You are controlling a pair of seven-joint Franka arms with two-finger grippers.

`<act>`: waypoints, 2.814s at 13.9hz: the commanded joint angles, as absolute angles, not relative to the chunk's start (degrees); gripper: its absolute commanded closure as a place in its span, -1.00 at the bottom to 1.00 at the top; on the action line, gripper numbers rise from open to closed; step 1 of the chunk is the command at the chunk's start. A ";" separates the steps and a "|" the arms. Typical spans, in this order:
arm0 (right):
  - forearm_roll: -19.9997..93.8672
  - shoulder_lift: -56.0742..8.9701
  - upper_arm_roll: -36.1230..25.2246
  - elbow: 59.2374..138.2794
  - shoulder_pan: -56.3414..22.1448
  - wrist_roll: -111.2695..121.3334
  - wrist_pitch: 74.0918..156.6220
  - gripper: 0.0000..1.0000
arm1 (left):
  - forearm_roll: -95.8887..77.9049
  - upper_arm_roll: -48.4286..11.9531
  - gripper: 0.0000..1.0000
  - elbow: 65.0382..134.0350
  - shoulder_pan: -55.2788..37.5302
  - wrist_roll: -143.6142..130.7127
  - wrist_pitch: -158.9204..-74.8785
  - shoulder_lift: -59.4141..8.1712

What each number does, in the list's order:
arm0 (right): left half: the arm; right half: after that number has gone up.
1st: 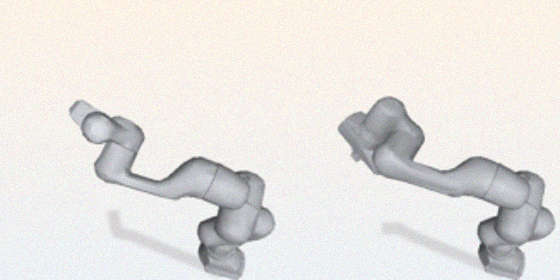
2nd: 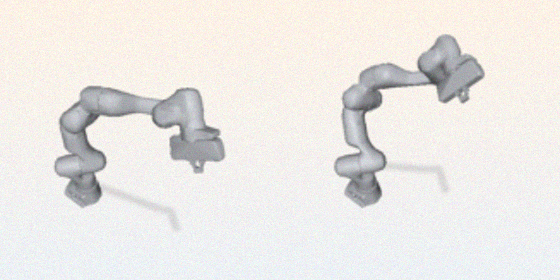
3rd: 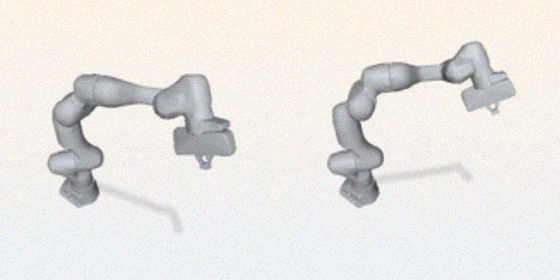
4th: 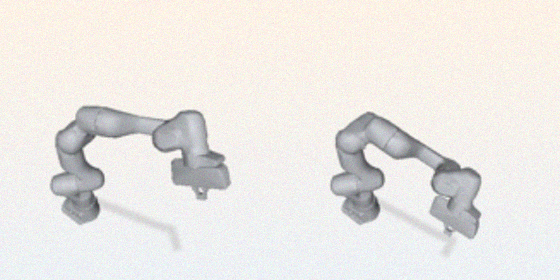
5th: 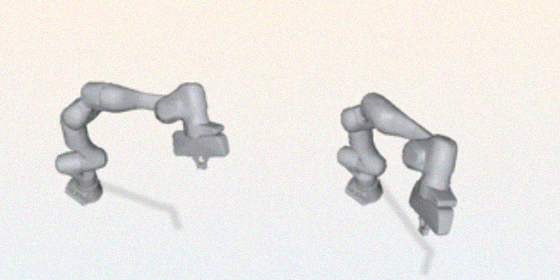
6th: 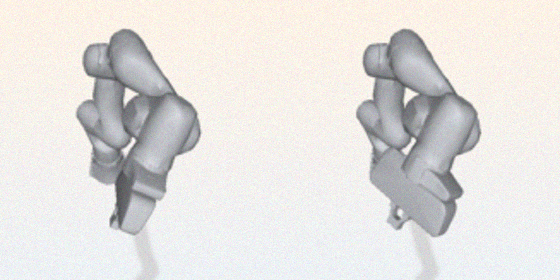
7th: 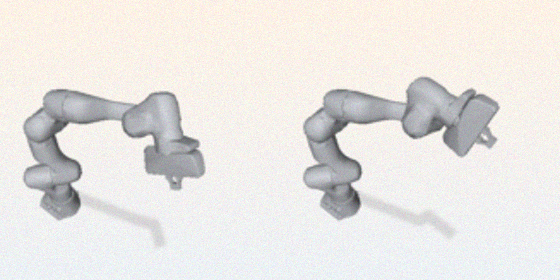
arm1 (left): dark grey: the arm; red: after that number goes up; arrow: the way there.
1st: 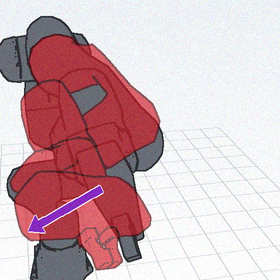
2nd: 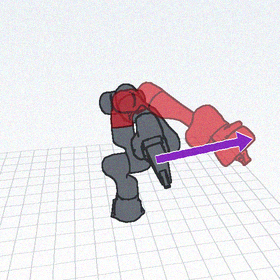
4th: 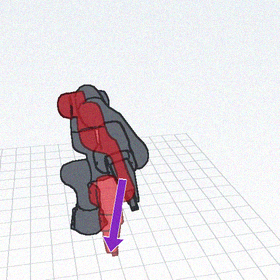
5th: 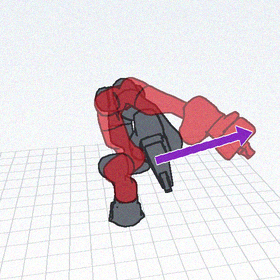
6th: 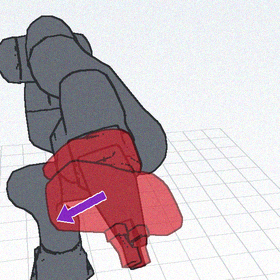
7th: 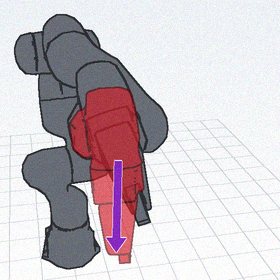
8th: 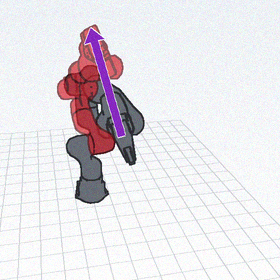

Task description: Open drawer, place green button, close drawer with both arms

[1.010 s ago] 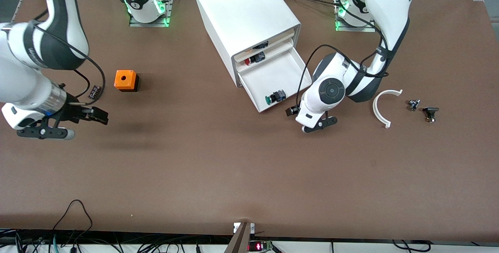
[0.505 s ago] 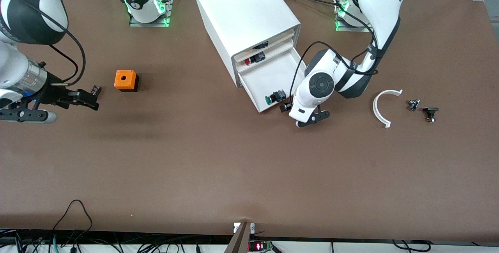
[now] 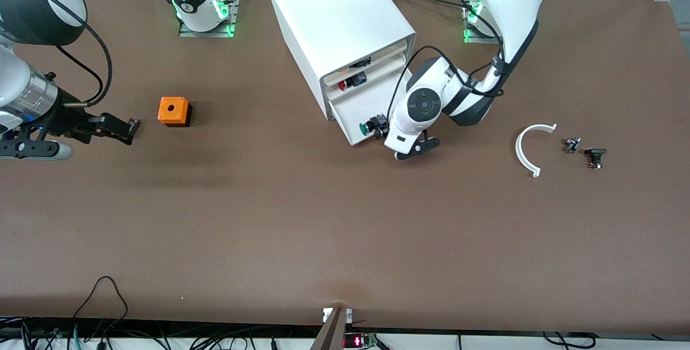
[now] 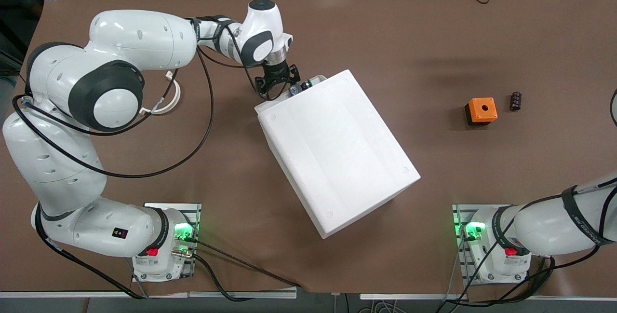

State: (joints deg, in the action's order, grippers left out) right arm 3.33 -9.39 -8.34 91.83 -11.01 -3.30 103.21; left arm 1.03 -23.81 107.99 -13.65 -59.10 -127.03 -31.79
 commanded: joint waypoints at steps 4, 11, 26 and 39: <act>1.58 -9.23 5.96 90.97 0.34 -4.12 104.51 -1.00 | 1.41 -31.46 -0.99 112.93 -10.46 -60.21 -126.31 -29.00; 0.62 -8.79 6.85 90.88 -0.17 -11.69 101.69 -1.00 | -1.13 -34.19 -0.99 113.55 -10.63 -60.21 -124.63 -29.62; -0.70 -5.01 9.14 91.32 2.54 -11.25 95.45 -1.00 | 2.09 -35.50 -0.99 102.77 -6.00 -52.15 -108.59 -26.64; -1.32 -4.57 8.88 90.88 2.64 -11.08 93.78 -1.00 | 3.69 -15.06 -0.99 93.16 2.91 3.41 -92.29 -8.20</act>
State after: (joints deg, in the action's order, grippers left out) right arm -0.99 -5.39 7.99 90.83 1.64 -10.97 94.93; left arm 4.01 -21.16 90.83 6.88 -1.89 -92.93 -13.52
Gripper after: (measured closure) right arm 0.000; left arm 0.000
